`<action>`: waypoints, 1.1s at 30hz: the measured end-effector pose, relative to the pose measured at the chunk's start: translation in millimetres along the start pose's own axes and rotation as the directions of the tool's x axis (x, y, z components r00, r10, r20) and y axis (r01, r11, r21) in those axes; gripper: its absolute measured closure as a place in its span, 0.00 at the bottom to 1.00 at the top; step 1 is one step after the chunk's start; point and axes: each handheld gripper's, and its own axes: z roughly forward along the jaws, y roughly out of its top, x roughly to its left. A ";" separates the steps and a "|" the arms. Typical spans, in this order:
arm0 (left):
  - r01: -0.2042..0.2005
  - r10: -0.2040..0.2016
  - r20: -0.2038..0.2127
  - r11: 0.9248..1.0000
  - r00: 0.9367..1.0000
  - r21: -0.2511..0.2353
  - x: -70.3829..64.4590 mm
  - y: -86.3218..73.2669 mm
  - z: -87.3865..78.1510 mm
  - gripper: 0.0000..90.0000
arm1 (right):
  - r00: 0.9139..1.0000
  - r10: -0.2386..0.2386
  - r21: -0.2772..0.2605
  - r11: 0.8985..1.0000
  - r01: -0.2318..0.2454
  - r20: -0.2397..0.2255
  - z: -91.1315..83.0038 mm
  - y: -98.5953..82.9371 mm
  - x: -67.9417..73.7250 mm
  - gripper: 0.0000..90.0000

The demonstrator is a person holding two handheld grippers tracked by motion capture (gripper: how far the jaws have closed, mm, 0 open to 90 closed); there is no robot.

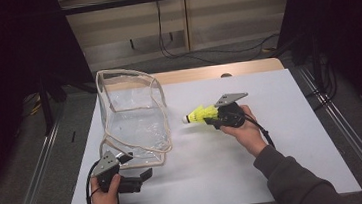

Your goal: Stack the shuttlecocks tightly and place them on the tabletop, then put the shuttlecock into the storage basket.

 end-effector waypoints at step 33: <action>0.002 -0.002 0.000 1.000 1.000 -0.007 -1.6 1.9 -1.1 0.03 | 0.998 -0.043 -0.010 0.999 0.043 -0.036 -28.4 32.9 6.6 0.89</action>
